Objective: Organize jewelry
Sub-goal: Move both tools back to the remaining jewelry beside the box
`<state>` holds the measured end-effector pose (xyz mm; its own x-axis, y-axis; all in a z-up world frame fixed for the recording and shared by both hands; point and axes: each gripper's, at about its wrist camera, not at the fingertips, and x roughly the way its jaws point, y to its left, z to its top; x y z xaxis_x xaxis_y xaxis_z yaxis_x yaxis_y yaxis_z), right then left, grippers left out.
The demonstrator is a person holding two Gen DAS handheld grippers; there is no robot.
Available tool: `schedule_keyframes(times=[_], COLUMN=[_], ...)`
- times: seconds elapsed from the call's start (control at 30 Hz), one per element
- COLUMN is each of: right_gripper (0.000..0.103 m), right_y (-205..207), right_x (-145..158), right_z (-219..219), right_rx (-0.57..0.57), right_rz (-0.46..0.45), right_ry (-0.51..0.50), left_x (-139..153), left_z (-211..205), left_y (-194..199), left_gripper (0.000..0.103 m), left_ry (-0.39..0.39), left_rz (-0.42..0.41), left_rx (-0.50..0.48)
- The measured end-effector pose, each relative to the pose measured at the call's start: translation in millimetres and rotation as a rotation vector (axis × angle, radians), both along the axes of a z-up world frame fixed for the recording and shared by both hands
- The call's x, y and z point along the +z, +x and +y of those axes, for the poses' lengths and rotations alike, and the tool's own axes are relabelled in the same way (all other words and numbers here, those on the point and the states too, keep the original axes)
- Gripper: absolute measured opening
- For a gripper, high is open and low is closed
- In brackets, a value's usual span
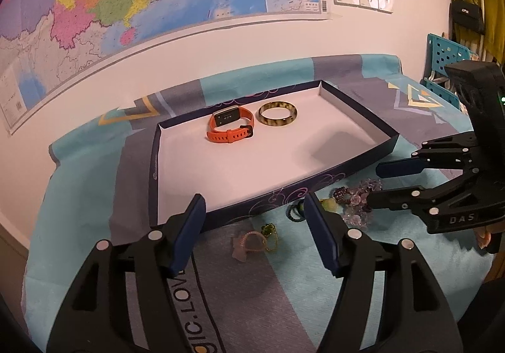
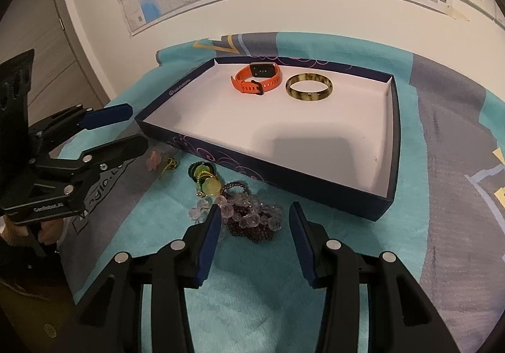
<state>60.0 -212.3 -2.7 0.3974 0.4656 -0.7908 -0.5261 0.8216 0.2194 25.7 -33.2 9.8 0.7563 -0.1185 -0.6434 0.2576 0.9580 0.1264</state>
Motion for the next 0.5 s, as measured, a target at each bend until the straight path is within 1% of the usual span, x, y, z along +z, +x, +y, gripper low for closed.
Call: schedule_keyframes(times=[0.03, 0.13, 0.17, 0.23, 0.3, 0.5], right_gripper=[0.040, 0.030, 0.021, 0.018, 0.009, 0.009], right_y=[0.1, 0.1, 0.1, 1.0, 1.0, -2.2], right_x=[-0.7, -2.1, -2.0, -1.6, -0.3, 6.7], right_z=[0.5, 0.9, 0.8, -1.2, -2.4, -3.1], right_rx=[0.003, 0.009, 0.006, 0.003, 0.000, 0.005], right_rz=[0.004, 0.004, 0.001, 0.005, 0.002, -0.009], right_ry=[0.001, -0.003, -0.008, 0.003, 0.004, 0.019], left_x=[0.4, 0.6, 0.6, -0.3, -0.9, -2.9], left_z=[0.2, 0.6, 0.2, -0.1, -0.8, -2.9], left_y=[-0.2, -1.0, -1.5, -2.2, -2.8, -4.2], left_gripper=[0.064, 0.064, 0.064, 0.064, 0.065, 0.065], left_ry=[0.002, 0.000, 0.002, 0.000, 0.001, 0.002], left_rz=[-0.002, -0.002, -0.003, 0.000, 0.002, 0.006], left_rx=[0.004, 0.005, 0.004, 0.001, -0.002, -0.009])
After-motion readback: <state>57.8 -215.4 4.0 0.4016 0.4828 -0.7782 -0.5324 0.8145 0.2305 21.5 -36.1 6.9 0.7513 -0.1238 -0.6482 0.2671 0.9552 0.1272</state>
